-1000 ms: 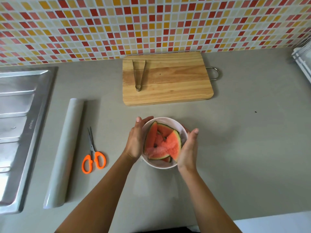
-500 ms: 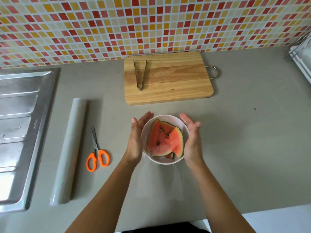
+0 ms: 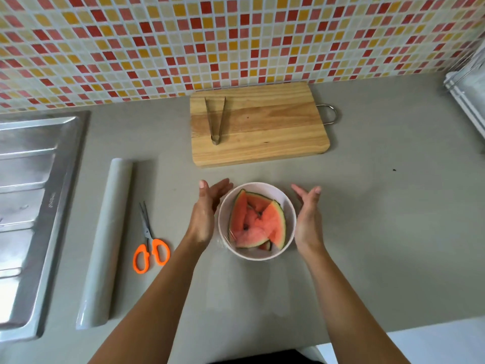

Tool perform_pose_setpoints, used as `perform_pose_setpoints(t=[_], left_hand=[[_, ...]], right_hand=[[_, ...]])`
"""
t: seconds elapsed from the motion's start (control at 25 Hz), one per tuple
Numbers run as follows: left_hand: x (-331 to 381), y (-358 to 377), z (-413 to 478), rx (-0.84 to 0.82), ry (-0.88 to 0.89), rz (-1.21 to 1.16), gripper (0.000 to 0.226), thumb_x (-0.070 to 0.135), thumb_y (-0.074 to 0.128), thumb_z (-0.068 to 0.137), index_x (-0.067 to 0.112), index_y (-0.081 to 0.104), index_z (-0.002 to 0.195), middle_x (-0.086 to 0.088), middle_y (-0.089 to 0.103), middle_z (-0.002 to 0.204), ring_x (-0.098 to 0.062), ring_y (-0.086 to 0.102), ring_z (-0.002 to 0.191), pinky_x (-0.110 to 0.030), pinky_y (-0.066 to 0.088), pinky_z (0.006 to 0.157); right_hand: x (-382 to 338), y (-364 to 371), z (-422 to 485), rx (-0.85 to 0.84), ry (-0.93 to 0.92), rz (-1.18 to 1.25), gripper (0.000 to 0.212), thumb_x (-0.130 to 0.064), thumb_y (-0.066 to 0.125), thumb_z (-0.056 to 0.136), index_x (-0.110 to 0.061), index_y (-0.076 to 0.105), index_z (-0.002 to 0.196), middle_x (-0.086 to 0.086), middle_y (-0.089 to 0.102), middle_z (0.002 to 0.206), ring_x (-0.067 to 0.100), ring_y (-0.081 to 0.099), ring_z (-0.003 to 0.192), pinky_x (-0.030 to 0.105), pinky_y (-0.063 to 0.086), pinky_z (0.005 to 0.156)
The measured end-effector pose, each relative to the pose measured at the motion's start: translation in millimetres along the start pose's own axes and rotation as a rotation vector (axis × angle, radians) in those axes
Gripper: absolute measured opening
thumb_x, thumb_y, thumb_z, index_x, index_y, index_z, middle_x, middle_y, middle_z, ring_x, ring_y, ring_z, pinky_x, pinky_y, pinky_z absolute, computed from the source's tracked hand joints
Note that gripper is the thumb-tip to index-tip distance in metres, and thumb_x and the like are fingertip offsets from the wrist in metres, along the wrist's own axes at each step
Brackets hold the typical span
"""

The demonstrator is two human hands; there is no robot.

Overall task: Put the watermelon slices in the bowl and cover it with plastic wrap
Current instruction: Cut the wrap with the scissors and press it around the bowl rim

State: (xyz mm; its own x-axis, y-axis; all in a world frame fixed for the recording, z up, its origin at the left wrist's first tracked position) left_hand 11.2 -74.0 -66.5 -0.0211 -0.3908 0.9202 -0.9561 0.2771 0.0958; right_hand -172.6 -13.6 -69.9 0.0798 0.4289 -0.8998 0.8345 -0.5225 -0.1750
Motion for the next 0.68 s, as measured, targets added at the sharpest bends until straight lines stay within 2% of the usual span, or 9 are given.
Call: perform_pose_setpoints(t=[0.08,0.12,0.2,0.28,0.36,0.52,0.6,0.68], left_hand=[[6,5,2,-0.066,0.047,-0.088,0.063,0.06,0.014,0.093,0.024,0.051,0.128,0.011,0.057,0.128,-0.001,0.055,0.118,-0.02,0.047,0.093],[7,10,2,-0.1,0.047,-0.12,0.059,0.059,0.017,0.09,0.027,0.053,0.125,0.013,0.057,0.129,-0.001,0.056,0.117,-0.018,0.049,0.09],[5,15,2,-0.102,0.049,-0.081,0.056,0.062,0.021,0.087,0.034,0.056,0.121,0.013,0.059,0.129,-0.007,0.056,0.119,-0.025,0.049,0.095],[2,16,3,-0.043,0.059,0.033,0.058,0.067,0.02,0.086,0.039,0.062,0.115,0.006,0.063,0.126,-0.016,0.057,0.119,-0.039,0.045,0.102],[0,15,3,0.013,0.071,0.123,0.06,0.067,0.016,0.087,0.042,0.065,0.109,0.004,0.067,0.118,-0.016,0.058,0.116,-0.044,0.044,0.102],[0,12,1,0.08,0.121,0.211,0.057,0.071,0.016,0.085,0.049,0.065,0.105,0.019,0.068,0.11,0.0,0.058,0.111,-0.027,0.044,0.098],[-4,8,-1,0.101,0.121,0.181,0.054,0.071,0.018,0.084,0.052,0.064,0.104,0.024,0.068,0.107,0.005,0.057,0.11,-0.017,0.042,0.093],[-5,8,-3,0.129,0.122,0.173,0.052,0.07,0.019,0.084,0.053,0.064,0.103,0.026,0.067,0.106,0.006,0.057,0.11,-0.014,0.041,0.091]], right_hand=[[-4,1,2,-0.099,-0.052,0.101,0.075,-0.083,0.008,0.069,-0.045,0.059,0.108,-0.013,0.049,0.133,0.012,0.041,0.13,0.027,0.029,0.105],[-4,5,2,-0.174,-0.063,0.121,0.073,-0.086,0.01,0.067,-0.049,0.06,0.106,-0.01,0.05,0.135,0.014,0.042,0.13,0.034,0.03,0.108],[-2,14,1,-0.265,-0.066,0.128,0.074,-0.09,0.014,0.064,-0.05,0.062,0.104,0.0,0.058,0.13,0.02,0.051,0.123,0.046,0.035,0.108],[-3,19,2,-0.285,-0.047,0.155,0.079,-0.092,0.019,0.061,-0.042,0.066,0.1,0.005,0.067,0.117,0.022,0.059,0.112,0.05,0.04,0.103],[-5,22,2,-0.272,0.005,0.213,0.083,-0.091,0.02,0.061,-0.035,0.071,0.094,0.007,0.072,0.104,0.022,0.065,0.102,0.05,0.044,0.1],[-16,27,3,-0.241,0.076,0.148,0.091,-0.093,0.014,0.058,-0.03,0.073,0.087,0.004,0.075,0.092,0.021,0.068,0.093,0.048,0.048,0.095],[-23,30,4,-0.232,0.11,0.044,0.096,-0.096,0.011,0.053,-0.031,0.073,0.085,0.003,0.075,0.09,0.022,0.068,0.091,0.047,0.048,0.094],[-29,31,6,-0.218,0.149,-0.061,0.104,-0.099,0.01,0.046,-0.026,0.072,0.088,0.007,0.074,0.091,0.026,0.067,0.091,0.047,0.048,0.094]])
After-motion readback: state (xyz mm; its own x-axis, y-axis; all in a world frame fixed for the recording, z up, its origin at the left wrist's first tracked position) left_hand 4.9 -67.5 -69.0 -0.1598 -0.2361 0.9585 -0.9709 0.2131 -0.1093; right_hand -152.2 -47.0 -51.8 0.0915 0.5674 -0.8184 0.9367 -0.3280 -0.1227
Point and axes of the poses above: each hand's wrist, its own z-axis towards the middle knuckle, its own y-axis out of the palm, x = y × z, the point moved 2 cm from there along z, towards the middle knuckle
